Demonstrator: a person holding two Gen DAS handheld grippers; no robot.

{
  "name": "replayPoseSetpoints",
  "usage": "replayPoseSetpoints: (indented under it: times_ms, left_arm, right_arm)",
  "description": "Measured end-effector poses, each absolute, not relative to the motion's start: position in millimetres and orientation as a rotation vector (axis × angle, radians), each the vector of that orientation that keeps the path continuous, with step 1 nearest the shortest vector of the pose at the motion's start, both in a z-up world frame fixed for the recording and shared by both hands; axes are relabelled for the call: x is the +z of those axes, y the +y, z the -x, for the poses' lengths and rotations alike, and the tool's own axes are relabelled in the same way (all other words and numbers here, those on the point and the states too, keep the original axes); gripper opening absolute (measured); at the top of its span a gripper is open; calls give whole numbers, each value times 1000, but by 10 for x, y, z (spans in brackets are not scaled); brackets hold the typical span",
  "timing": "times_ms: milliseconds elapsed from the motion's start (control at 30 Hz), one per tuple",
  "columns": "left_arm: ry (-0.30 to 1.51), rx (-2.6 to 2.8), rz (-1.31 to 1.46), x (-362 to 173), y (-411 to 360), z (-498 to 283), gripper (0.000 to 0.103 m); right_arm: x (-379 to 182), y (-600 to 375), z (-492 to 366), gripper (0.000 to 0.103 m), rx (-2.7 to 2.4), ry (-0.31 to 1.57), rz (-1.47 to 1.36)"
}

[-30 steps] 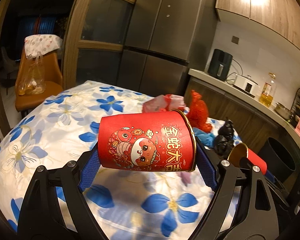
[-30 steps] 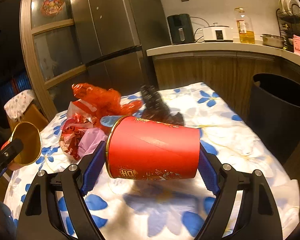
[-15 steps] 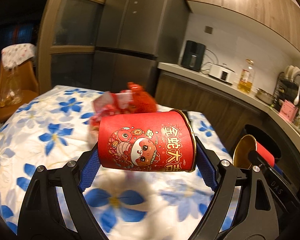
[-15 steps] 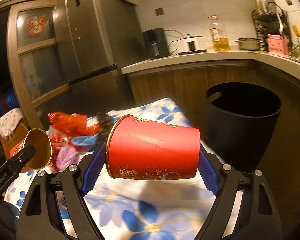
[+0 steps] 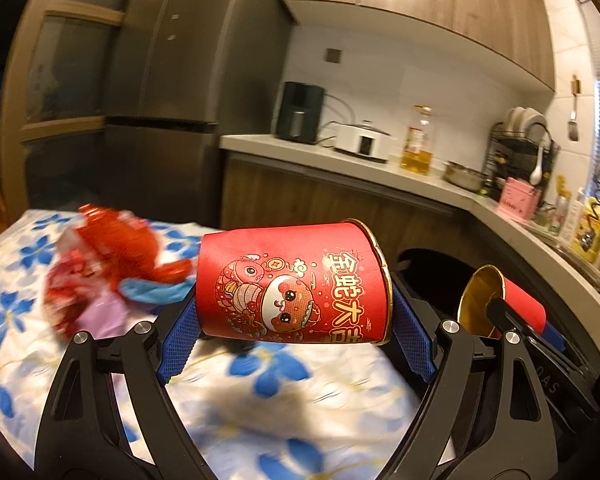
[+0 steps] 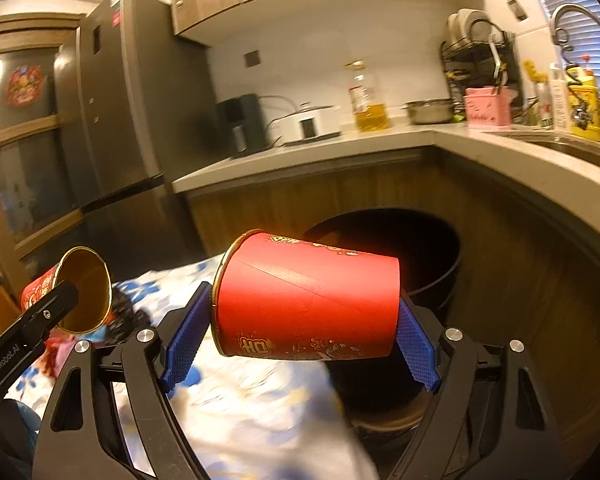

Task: Collect trash
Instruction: 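Carry both cups over the black bin and open the left tool to drop its cup, then open the right tool over the bin to drop the red cup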

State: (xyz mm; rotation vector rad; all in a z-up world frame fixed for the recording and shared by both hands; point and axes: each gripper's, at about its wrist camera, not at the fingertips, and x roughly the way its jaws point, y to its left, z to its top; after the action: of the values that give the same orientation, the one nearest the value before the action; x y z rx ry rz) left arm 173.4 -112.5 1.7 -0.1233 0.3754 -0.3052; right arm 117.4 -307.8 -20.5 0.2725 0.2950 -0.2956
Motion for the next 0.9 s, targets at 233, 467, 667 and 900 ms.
replayPoseSetpoints:
  times_ms: [233, 467, 667, 900]
  left_arm:
    - [342, -407, 96, 111, -1708, -1950, 83]
    - [319, -501, 79, 153, -2224, -2139, 83]
    - [316, -565, 53, 93, -2579, -2303, 83]
    - [344, -621, 66, -49, -2821, -2524, 83]
  right_arm:
    - [-95, -3514, -1217, 82, -371, 244, -265]
    - [-94, -3825, -1345, 82, -398, 233, -266]
    - [-128, -4048, -1497, 82, -407, 243, -278]
    - [-199, -4257, -1681, 82, -420, 268, -287]
